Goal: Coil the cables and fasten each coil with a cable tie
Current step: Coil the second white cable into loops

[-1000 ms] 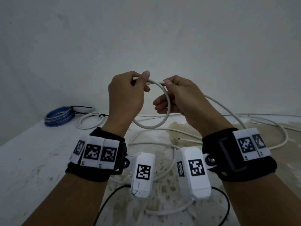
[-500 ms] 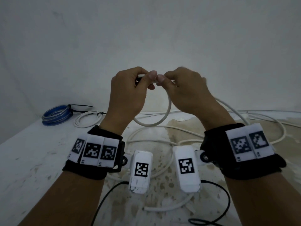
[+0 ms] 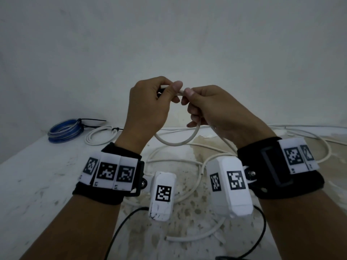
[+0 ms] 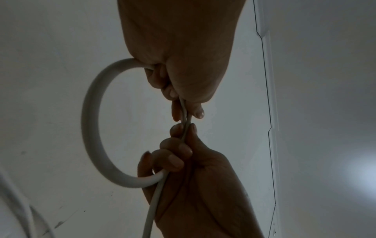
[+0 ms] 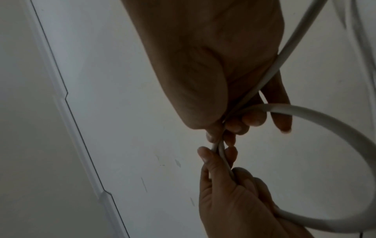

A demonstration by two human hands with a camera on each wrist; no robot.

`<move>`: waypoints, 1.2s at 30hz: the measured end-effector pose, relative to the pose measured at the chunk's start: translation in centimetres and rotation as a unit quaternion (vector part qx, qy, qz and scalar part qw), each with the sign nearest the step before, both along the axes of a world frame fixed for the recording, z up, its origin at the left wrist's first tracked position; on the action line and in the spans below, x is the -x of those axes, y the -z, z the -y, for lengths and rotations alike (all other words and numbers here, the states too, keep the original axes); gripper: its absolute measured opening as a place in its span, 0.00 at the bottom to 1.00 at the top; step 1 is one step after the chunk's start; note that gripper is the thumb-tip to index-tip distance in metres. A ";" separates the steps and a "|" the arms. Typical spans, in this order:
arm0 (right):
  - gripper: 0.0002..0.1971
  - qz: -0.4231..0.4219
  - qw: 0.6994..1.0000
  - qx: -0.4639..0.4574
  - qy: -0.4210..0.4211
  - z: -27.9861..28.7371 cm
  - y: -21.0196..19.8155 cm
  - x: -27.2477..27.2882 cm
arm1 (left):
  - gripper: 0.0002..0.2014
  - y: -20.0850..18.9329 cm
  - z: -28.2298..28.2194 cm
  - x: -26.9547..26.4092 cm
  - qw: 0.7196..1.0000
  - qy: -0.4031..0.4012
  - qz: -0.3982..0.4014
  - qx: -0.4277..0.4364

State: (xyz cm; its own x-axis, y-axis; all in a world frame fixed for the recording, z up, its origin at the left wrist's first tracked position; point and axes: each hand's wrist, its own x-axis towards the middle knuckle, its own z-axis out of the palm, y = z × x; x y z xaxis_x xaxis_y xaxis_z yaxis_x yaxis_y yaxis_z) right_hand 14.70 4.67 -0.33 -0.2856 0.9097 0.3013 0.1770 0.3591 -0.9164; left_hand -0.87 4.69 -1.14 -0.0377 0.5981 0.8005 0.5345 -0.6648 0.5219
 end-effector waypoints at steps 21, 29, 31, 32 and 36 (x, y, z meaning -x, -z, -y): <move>0.15 -0.056 0.994 0.089 0.032 0.6 -0.8 -0.5 | 0.13 -0.4 0.6 0.1 0.995 0.061 0.004 0.077; 0.19 -0.006 0.998 0.054 0.008 0.2 -0.3 -0.4 | 0.14 -0.4 0.5 0.6 0.994 0.056 -0.019 0.094; 0.19 -0.006 0.999 0.051 0.006 -0.1 -0.1 -0.4 | 0.14 -0.2 0.3 0.4 0.994 0.060 -0.010 0.094; 0.19 -0.007 0.999 0.047 0.010 -0.2 0.0 -0.4 | 0.14 -0.1 0.2 0.3 0.994 0.060 -0.011 0.094; 0.20 -0.017 0.998 0.024 0.058 -0.7 0.4 -0.4 | 0.19 -0.1 0.1 -0.2 0.987 0.034 0.009 0.158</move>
